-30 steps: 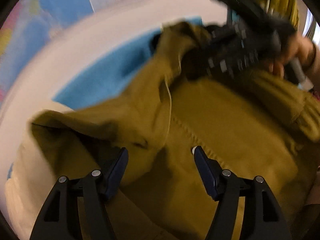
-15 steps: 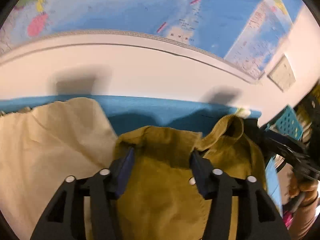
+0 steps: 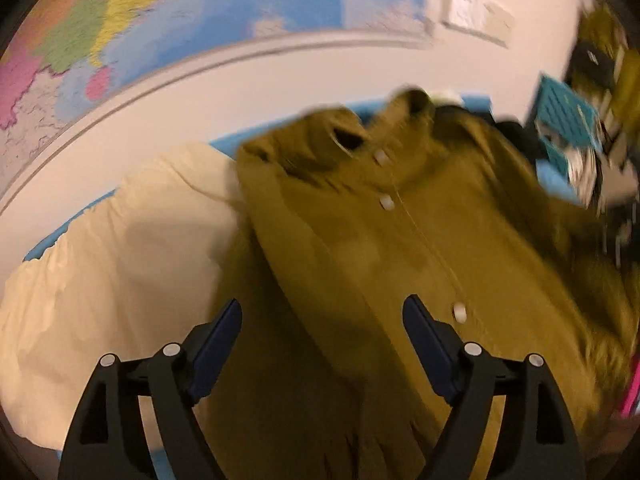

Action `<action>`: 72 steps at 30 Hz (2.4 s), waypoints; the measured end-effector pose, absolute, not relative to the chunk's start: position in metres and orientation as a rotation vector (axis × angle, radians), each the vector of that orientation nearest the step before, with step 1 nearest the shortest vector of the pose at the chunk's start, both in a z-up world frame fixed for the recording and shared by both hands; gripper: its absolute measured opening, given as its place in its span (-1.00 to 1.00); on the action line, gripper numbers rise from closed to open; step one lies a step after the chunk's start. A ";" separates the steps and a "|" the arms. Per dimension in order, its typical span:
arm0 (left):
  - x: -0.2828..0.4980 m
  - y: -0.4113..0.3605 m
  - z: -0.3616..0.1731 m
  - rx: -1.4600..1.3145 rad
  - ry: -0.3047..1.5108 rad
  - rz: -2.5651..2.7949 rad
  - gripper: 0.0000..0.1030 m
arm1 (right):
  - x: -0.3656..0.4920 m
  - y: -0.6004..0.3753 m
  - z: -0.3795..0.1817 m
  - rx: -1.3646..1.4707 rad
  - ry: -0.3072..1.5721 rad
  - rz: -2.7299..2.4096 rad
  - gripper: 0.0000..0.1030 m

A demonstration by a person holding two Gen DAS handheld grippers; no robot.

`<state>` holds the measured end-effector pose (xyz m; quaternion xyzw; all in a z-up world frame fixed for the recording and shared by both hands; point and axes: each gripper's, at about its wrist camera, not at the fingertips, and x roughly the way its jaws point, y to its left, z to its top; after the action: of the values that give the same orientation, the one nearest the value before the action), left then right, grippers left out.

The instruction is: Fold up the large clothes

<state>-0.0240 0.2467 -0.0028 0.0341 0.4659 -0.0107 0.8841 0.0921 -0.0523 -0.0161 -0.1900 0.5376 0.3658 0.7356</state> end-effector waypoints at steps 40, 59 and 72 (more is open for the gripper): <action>-0.060 0.161 -0.003 0.094 0.879 -0.146 0.45 | 0.092 -0.267 0.029 0.246 1.127 0.564 -0.33; -0.038 0.135 -0.011 0.118 0.911 -0.174 0.47 | 0.075 -0.266 -0.023 -0.162 1.128 0.339 -0.88; -0.047 0.168 0.012 -0.005 0.832 -0.208 0.47 | 0.045 -0.168 0.150 0.099 0.885 1.033 -0.94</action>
<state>-0.0466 0.1679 0.0116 -0.0027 0.4034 -0.1010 0.9094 0.0449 -0.1682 0.1500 0.0458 0.4088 0.4775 0.7764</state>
